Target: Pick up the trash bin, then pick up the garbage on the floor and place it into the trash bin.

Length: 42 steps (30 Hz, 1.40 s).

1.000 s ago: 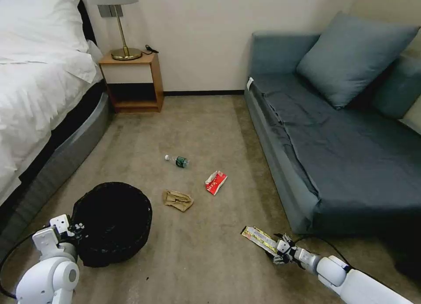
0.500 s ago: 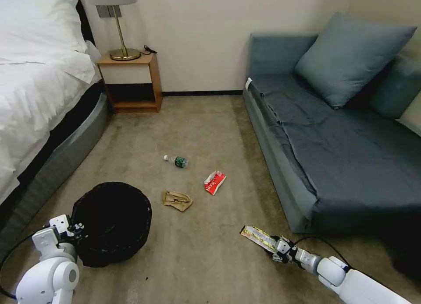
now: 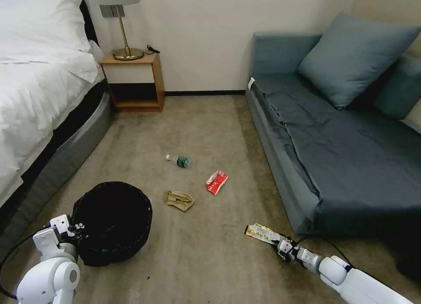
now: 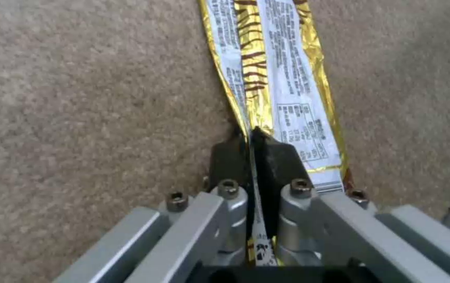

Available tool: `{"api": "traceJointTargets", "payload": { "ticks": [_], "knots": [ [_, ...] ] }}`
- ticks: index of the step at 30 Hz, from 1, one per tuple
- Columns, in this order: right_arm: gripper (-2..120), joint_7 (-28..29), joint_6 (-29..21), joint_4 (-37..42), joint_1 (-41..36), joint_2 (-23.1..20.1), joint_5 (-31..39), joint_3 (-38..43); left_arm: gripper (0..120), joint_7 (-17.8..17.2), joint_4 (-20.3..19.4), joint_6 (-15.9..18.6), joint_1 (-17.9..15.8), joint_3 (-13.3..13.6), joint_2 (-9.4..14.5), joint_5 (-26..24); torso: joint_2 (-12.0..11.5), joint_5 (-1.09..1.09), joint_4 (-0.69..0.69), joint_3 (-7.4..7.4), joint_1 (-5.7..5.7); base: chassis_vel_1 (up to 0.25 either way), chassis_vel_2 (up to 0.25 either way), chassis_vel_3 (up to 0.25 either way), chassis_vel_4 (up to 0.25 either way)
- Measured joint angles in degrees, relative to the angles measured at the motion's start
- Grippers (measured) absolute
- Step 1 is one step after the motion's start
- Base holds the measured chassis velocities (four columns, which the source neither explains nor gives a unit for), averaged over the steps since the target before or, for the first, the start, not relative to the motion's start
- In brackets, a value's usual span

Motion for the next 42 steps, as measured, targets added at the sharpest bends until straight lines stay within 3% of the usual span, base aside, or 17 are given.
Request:
{"api": "traceJointTargets", "payload": {
  "ticks": [11, 31, 37, 42],
  "knots": [
    [4, 0.6, 0.3, 1.2, -0.5, -0.6, -0.1, 0.3, 3, 0.1, 0.3, -0.2, -0.1, 0.2, 0.0, 0.2, 0.0, -0.01, -0.03, 0.01, 0.0, 0.0, 0.0, 0.0, 0.0],
    [0, 2.8, -2.7, 17.0, -4.3, -5.6, 5.8, 4.7, 3, 0.1, -0.4, 0.2, -0.6, 1.0, 0.1, 0.2, 0.0, 0.0, -0.03, 0.01, 0.0, 0.0, 0.0, 0.0, 0.0],
    [0, 3.6, -4.6, 28.0, -6.7, -9.2, 11.7, 9.0, 3, -0.1, -0.5, 0.3, -0.8, 1.6, -0.1, 0.1, 0.0, -0.03, -0.02, 0.0, 0.0, 0.0, 0.0, 0.0, 0.0],
    [0, 5.5, -8.0, 42.7, -7.7, -12.5, 21.1, 12.0, 3, -0.1, -1.0, 0.5, -1.0, 2.1, -0.2, -0.2, 0.0, -0.04, -0.03, 0.0, 0.0, 0.0, 0.0, 0.0, 0.0]
  ]
}}
